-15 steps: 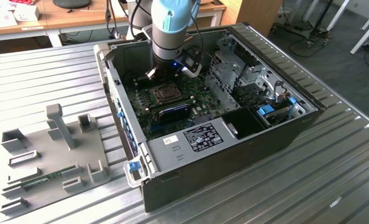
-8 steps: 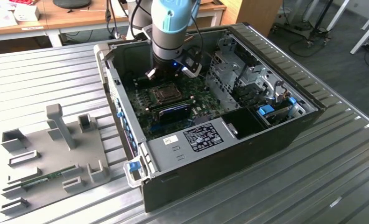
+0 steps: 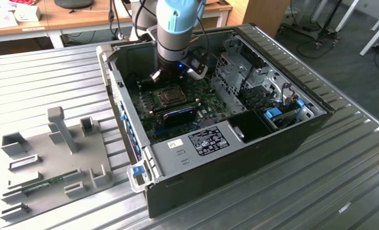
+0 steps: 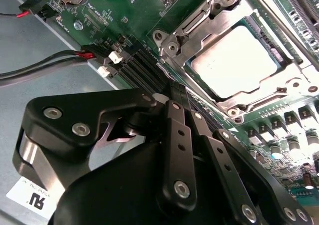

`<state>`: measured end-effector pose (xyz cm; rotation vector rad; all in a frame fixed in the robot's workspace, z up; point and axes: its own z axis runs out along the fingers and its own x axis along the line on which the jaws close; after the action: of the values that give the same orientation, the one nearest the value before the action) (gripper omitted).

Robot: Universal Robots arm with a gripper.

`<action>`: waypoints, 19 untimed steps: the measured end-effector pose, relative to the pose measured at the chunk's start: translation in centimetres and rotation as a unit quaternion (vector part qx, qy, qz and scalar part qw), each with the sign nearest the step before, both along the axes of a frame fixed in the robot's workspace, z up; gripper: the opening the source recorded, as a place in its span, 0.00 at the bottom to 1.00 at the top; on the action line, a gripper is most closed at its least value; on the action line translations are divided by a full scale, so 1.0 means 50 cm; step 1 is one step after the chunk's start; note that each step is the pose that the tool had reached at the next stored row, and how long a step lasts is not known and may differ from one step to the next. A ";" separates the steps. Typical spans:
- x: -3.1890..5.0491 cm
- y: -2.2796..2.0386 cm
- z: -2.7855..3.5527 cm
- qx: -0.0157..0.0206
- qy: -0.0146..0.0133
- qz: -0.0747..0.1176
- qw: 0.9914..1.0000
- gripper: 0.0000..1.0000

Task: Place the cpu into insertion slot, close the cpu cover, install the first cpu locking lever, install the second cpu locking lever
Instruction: 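Install the first cpu locking lever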

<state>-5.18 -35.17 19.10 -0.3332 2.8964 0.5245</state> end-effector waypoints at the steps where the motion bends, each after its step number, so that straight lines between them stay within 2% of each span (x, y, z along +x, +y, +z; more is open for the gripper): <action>1: 0.001 0.0000 0.000 0.000 0.000 0.000 1.000 0.10; 12: 0.007 0.0001 0.000 0.000 0.000 0.000 1.000 0.10; 19: 0.007 0.0001 -0.001 -0.004 0.000 0.000 1.000 0.10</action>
<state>-4.84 -35.17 19.06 -0.3343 2.8988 0.5143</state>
